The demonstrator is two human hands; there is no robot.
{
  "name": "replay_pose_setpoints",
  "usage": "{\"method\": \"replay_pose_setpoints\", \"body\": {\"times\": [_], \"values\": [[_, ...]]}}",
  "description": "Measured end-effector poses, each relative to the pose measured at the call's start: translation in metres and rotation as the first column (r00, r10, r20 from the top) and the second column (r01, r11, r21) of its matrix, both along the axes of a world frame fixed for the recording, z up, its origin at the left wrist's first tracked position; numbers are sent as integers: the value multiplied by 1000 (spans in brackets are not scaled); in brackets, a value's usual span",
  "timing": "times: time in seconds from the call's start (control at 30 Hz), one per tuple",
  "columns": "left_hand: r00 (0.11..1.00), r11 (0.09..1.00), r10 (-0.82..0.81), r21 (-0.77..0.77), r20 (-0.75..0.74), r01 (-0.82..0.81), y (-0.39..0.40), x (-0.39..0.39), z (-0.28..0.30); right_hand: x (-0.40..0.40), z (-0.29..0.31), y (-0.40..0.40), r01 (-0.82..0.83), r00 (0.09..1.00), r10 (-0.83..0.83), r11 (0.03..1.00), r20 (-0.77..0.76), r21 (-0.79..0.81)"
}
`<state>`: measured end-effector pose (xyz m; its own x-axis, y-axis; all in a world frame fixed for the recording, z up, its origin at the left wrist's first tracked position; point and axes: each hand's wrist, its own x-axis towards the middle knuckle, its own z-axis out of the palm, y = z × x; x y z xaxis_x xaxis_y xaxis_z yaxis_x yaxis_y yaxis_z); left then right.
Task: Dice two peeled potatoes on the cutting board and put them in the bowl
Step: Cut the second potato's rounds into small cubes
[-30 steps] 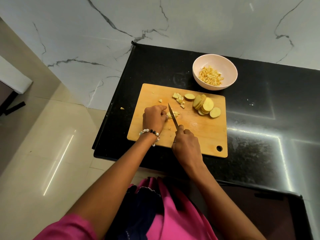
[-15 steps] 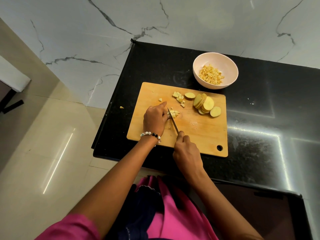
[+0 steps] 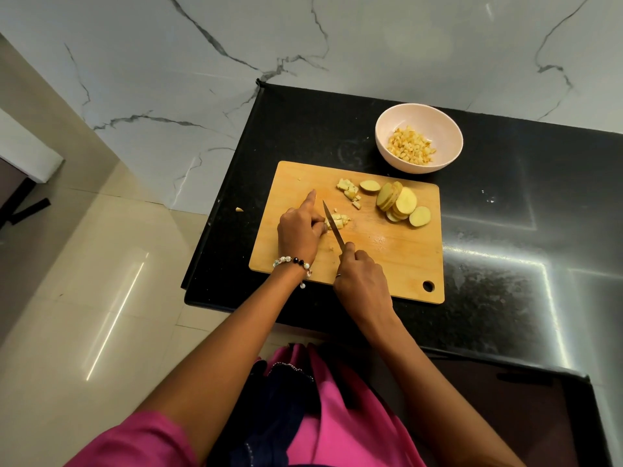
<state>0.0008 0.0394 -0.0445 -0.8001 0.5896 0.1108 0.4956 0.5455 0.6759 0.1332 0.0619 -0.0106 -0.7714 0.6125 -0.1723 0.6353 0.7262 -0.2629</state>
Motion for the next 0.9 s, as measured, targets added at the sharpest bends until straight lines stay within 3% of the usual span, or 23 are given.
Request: {"method": "replay_pose_setpoints", "body": {"times": [0.3,0.53,0.67,0.9], "values": [[999,997,20,-77,-25,-22,2,-2,-4,-8,3,-8,-66,998,64,991,18,120],[994,993,100,52,42,-102,3,3,3,18,5,-4,-23,999,24,999,35,-24],[987,991,105,69,119,-113,0,-5,4,30,2,16,-1,996,-4,999,-87,-52],[969,976,162,116,186,-185,-11,-16,12,51,-6,50,-167,980,179,978,-87,128]]}}
